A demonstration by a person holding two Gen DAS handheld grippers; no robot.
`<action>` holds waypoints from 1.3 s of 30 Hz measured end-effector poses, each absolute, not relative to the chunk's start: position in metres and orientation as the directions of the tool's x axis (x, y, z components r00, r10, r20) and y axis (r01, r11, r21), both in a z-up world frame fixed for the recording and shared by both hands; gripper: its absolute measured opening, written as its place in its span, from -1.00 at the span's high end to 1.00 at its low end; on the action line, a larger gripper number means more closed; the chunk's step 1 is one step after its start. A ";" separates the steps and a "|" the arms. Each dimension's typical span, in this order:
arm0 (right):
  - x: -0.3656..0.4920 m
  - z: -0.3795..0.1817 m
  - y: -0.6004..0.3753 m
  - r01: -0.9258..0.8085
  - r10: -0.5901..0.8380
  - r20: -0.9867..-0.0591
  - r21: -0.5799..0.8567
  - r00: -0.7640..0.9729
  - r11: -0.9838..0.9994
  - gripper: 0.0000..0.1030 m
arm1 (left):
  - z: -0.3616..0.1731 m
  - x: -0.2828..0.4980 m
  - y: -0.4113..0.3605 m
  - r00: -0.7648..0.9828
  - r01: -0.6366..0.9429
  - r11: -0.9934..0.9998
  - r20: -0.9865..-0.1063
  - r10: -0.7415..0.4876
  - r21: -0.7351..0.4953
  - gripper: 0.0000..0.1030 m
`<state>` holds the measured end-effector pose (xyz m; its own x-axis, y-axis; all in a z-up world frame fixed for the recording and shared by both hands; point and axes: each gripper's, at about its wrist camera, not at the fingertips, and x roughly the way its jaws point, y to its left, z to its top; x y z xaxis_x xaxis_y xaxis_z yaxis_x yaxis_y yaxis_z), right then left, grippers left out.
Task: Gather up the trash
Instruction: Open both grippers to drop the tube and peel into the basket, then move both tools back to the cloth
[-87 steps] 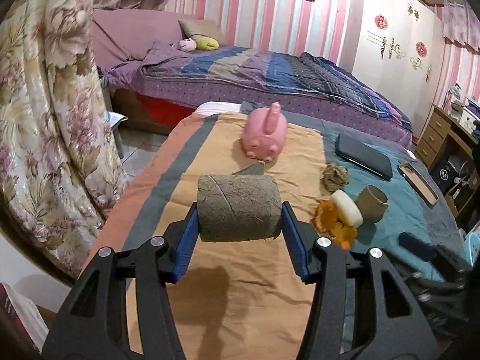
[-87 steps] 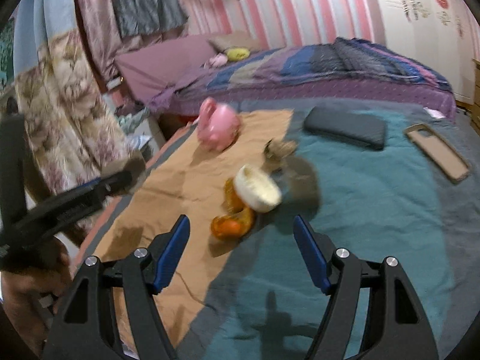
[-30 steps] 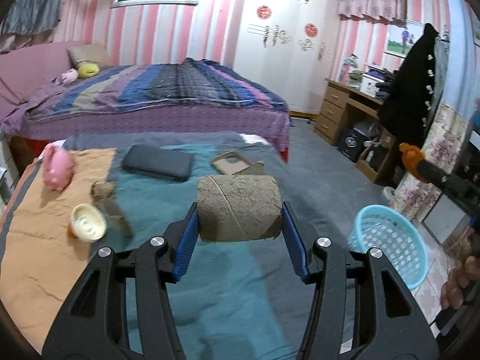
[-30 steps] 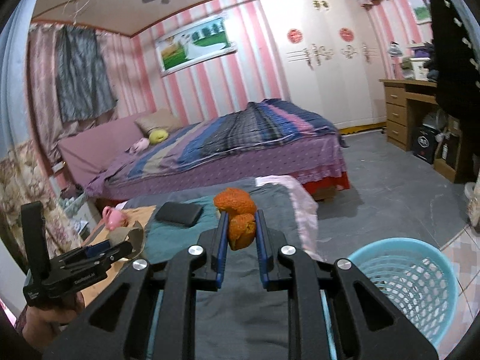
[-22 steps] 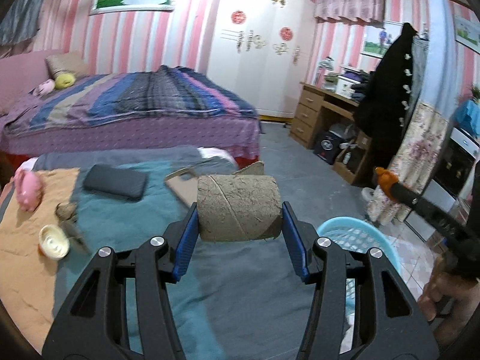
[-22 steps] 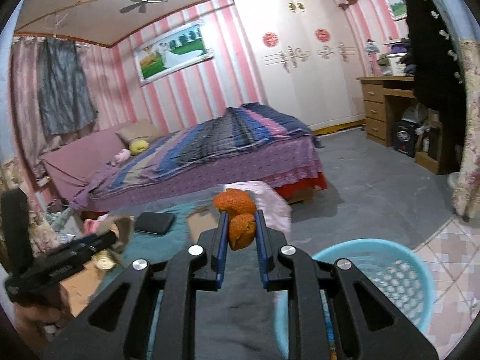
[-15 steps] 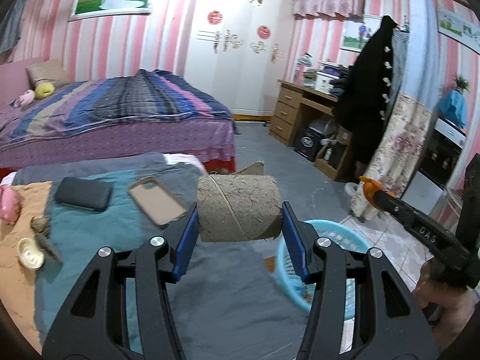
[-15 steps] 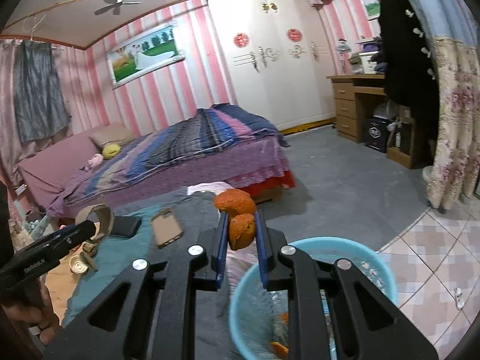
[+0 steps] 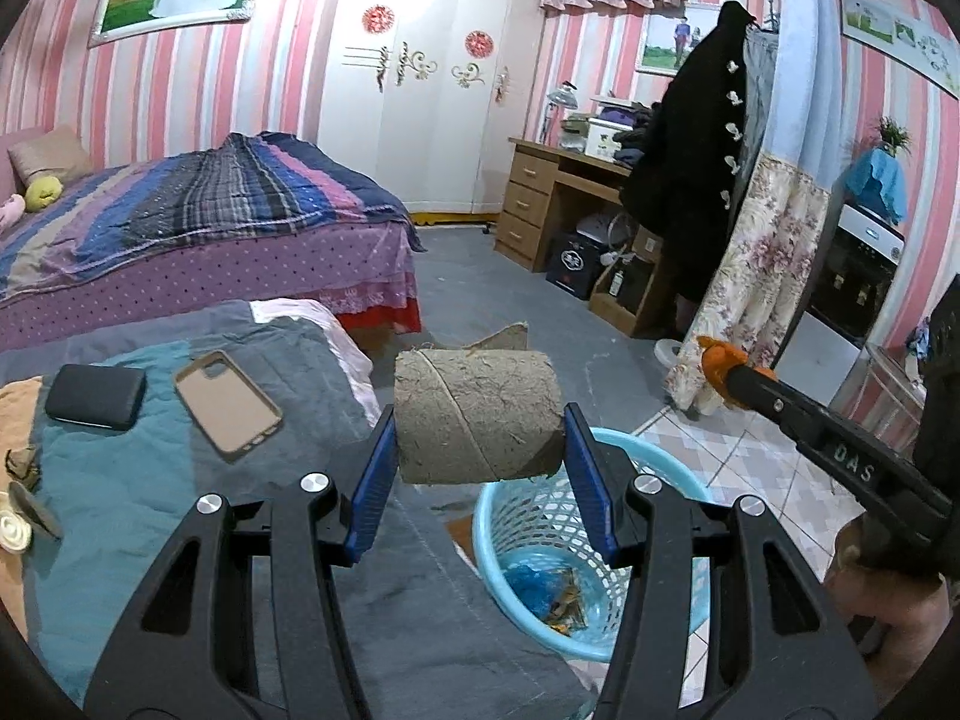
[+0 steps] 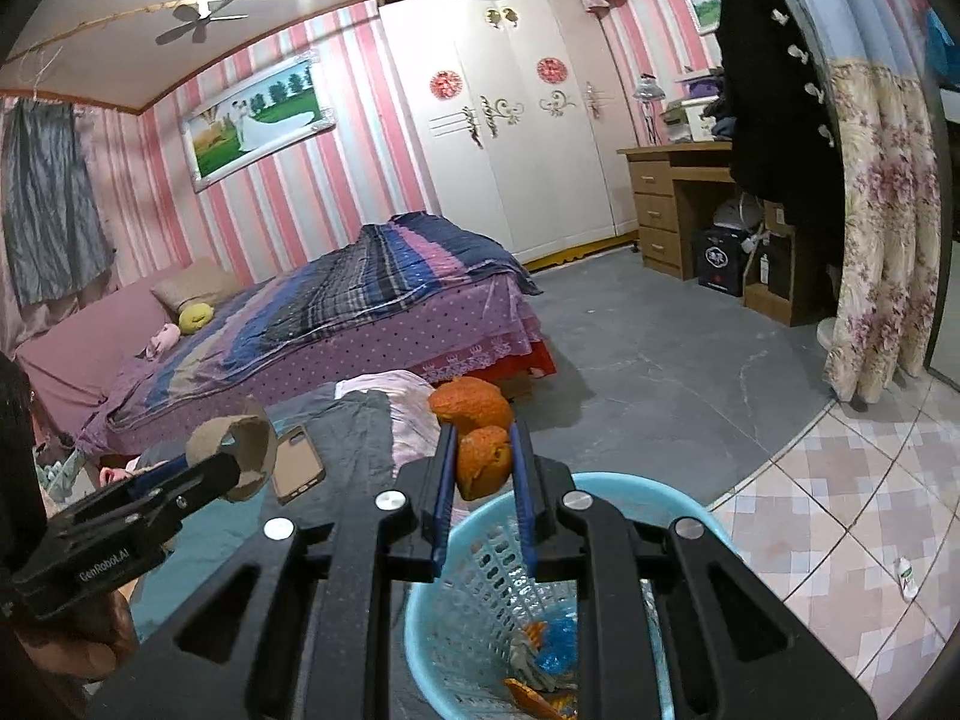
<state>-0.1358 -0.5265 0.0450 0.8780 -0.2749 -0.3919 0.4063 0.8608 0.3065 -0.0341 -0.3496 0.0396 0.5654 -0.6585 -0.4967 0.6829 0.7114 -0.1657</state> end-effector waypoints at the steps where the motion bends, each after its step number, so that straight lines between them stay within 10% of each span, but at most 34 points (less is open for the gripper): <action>1: -0.136 0.045 -0.527 0.418 -0.286 -0.394 0.305 0.873 0.856 0.59 | 0.039 -0.035 -0.354 0.561 0.687 0.708 -0.499 -0.661 -0.164 -0.01; 6: -0.138 0.042 -0.533 0.482 -0.347 -0.390 0.333 0.853 0.810 -0.37 | 0.031 -0.038 -0.374 0.520 0.715 0.679 -0.522 -0.676 -0.167 -0.02; 26: -0.152 0.042 -0.552 0.498 -0.390 -0.323 0.400 0.862 0.769 -0.37 | 0.034 -0.038 -0.382 0.493 0.738 0.648 -0.505 -0.709 -0.188 -0.48; 39: -0.103 0.044 -0.486 0.337 -0.230 -0.333 0.314 0.914 0.887 -0.37 | 0.018 0.023 -0.173 0.764 0.370 0.924 -0.534 -0.362 -0.096 -0.57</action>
